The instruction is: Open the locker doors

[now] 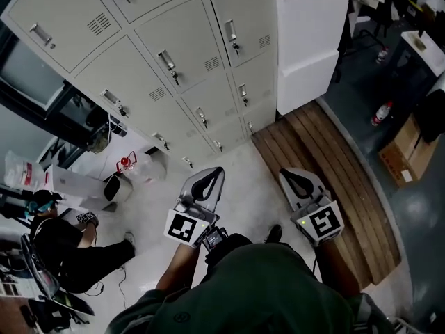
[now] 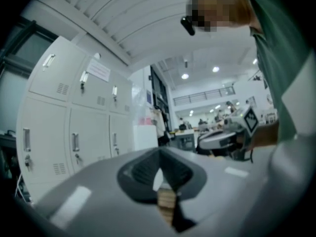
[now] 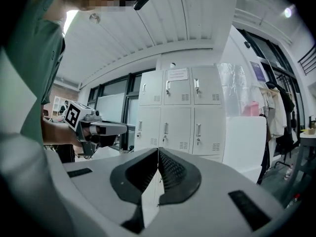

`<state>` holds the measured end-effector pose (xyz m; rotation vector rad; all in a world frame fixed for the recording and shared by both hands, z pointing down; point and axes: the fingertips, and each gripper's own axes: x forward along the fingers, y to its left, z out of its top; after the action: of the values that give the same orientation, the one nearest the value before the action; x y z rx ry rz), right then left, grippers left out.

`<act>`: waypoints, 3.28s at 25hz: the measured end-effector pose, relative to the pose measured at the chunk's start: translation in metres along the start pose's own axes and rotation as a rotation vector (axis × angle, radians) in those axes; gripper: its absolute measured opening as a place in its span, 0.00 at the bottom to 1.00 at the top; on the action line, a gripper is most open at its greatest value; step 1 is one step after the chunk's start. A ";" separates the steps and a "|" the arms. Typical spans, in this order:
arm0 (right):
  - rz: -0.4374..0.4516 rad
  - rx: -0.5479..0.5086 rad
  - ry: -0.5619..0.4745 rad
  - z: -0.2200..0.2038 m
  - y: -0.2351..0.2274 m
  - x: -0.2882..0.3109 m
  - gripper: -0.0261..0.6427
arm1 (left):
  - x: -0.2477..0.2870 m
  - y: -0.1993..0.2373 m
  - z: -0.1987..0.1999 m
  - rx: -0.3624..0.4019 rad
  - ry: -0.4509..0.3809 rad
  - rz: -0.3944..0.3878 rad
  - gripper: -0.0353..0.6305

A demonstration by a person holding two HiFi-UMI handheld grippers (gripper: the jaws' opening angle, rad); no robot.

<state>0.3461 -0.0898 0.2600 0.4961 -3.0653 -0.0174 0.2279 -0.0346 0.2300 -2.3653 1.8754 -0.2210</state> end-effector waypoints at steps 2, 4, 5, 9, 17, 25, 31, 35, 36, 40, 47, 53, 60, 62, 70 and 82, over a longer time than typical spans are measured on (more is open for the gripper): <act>0.012 0.010 -0.003 -0.002 -0.010 0.008 0.05 | 0.009 0.002 -0.004 -0.025 0.013 0.012 0.06; 0.015 0.027 0.000 -0.005 -0.021 0.019 0.05 | 0.016 0.009 -0.008 -0.027 0.026 0.020 0.06; 0.018 0.032 0.006 -0.007 -0.026 0.026 0.05 | 0.020 0.015 -0.010 -0.022 0.030 0.026 0.06; 0.029 0.017 0.034 -0.017 -0.040 0.060 0.05 | 0.035 0.045 -0.024 -0.036 0.037 0.038 0.06; -0.017 0.063 0.053 -0.012 -0.060 0.132 0.05 | 0.065 0.118 -0.034 -0.065 -0.014 0.000 0.06; -0.071 0.058 0.077 -0.019 -0.079 0.205 0.05 | 0.095 0.187 -0.058 -0.103 -0.029 -0.041 0.06; -0.053 0.044 0.118 -0.031 -0.083 0.267 0.05 | 0.104 0.239 -0.087 -0.135 0.000 -0.015 0.06; -0.049 0.016 0.156 -0.020 0.123 0.387 0.05 | -0.092 0.368 -0.124 -0.179 -0.006 -0.020 0.06; -0.048 0.018 0.167 -0.020 0.152 0.406 0.05 | -0.119 0.387 -0.131 -0.189 -0.004 -0.020 0.06; 0.005 0.028 0.188 -0.034 0.136 0.438 0.05 | -0.100 0.403 -0.147 -0.213 0.010 0.029 0.06; 0.112 0.039 0.226 -0.064 0.074 0.467 0.05 | -0.034 0.410 -0.170 -0.230 0.055 0.144 0.06; 0.166 0.043 0.247 -0.105 0.038 0.498 0.05 | 0.007 0.423 -0.203 -0.255 0.068 0.238 0.06; 0.176 0.060 0.292 -0.159 0.010 0.531 0.05 | 0.030 0.437 -0.248 -0.286 0.084 0.319 0.06; 0.172 0.064 0.305 -0.177 0.004 0.538 0.05 | 0.036 0.438 -0.261 -0.286 0.098 0.324 0.06; 0.126 0.106 0.356 -0.255 -0.017 0.558 0.05 | 0.062 0.437 -0.308 -0.266 0.114 0.298 0.06; 0.121 0.106 0.479 -0.361 -0.027 0.613 0.16 | 0.083 0.439 -0.362 -0.276 0.105 0.297 0.07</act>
<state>-0.2128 -0.3109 0.6411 0.2679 -2.6263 0.2331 -0.2408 -0.2156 0.5107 -2.2276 2.4154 -0.0623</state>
